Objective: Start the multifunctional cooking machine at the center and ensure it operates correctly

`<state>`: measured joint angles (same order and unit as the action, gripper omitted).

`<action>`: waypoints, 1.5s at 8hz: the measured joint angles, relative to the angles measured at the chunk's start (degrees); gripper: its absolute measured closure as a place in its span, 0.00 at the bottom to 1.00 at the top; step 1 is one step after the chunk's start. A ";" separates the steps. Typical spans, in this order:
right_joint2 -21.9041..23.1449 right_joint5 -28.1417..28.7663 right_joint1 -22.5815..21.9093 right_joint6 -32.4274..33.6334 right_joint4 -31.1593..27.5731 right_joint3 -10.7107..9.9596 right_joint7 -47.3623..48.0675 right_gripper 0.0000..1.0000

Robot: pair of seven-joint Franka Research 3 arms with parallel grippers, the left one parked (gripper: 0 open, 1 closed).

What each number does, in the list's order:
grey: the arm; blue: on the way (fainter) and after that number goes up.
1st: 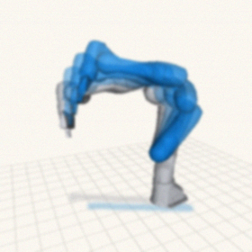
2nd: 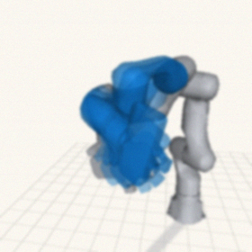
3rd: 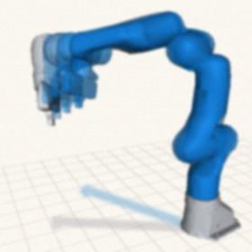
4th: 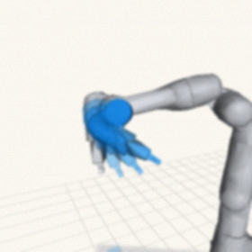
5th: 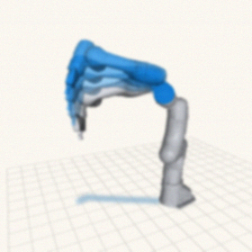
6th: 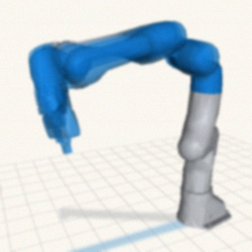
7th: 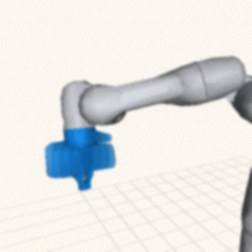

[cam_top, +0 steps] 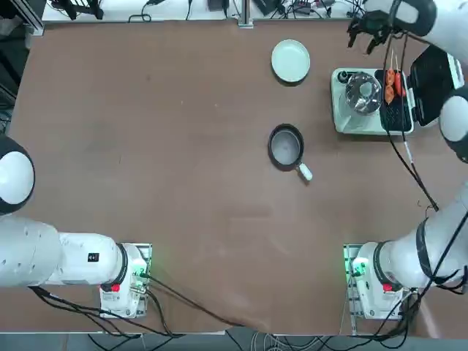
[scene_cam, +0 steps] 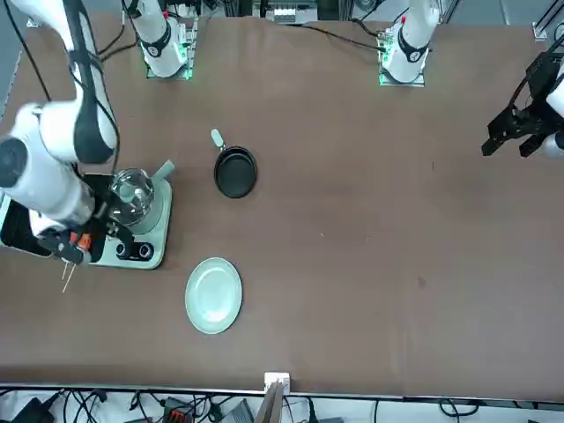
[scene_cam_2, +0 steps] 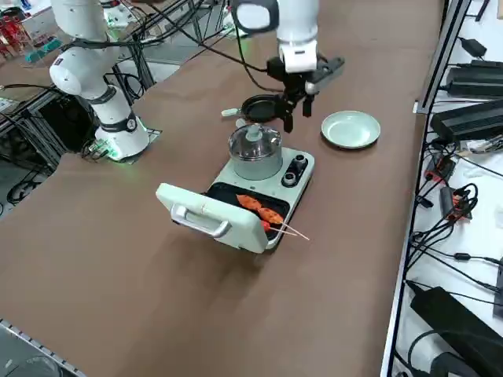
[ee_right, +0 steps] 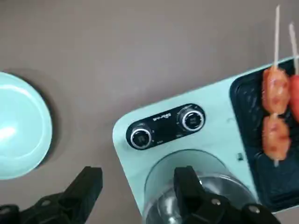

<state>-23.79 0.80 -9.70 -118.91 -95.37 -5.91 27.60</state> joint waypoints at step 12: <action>-12.01 2.16 -0.37 -3.72 4.72 -0.18 7.47 0.26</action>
<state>-35.80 2.96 -10.07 -122.63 -90.65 -6.09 35.07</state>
